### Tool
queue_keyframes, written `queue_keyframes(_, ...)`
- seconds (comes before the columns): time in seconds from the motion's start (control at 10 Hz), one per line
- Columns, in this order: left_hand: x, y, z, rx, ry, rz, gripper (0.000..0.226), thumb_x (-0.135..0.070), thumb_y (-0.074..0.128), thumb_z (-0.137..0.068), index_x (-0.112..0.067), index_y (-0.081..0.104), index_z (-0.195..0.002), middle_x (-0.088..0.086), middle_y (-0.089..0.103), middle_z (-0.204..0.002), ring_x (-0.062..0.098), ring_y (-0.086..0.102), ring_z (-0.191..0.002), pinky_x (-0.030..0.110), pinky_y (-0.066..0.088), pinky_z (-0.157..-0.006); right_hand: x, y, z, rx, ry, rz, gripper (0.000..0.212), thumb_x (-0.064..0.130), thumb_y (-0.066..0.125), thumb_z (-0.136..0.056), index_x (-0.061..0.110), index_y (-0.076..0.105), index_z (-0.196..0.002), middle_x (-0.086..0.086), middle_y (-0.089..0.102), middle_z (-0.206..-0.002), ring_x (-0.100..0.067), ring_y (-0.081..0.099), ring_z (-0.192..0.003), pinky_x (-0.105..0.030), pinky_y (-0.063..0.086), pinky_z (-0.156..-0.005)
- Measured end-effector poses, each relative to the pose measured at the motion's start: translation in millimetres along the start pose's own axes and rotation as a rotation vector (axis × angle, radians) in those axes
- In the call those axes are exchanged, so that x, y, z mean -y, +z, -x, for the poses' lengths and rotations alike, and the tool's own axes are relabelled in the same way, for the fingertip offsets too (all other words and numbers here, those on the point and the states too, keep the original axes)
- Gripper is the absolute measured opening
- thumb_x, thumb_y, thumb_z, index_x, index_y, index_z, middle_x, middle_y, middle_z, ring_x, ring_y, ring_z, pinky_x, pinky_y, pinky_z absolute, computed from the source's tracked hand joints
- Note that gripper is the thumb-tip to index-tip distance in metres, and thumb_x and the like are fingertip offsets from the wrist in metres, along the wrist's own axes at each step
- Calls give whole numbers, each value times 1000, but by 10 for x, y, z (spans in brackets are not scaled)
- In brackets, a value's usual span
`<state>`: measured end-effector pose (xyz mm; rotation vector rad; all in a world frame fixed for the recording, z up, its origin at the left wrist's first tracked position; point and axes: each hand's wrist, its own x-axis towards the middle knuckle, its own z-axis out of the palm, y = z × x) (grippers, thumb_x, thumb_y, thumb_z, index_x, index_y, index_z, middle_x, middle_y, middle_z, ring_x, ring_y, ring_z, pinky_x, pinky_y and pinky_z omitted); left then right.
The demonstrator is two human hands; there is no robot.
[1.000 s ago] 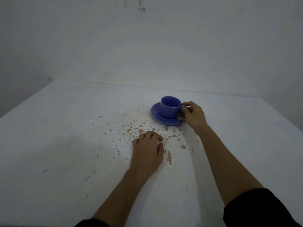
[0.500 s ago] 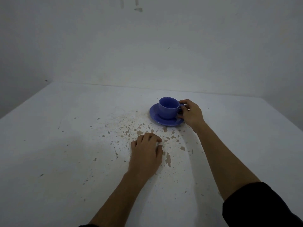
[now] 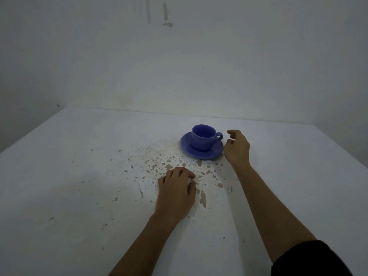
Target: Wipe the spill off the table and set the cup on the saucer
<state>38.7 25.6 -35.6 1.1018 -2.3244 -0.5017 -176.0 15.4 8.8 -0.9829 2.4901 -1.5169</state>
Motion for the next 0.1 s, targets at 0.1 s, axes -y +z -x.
queue_keyframes(0.1,-20,-41,-22,-22,-33,89,19,-33,47,-93,-31,61,-106,-13,58,-117,7,47,-112,24,22,-94,-64,-6,352,-107,59,-86,17,8,52,-94,13,60,-109,-5,64,-112,-13,58,-97,-20,44,-80)
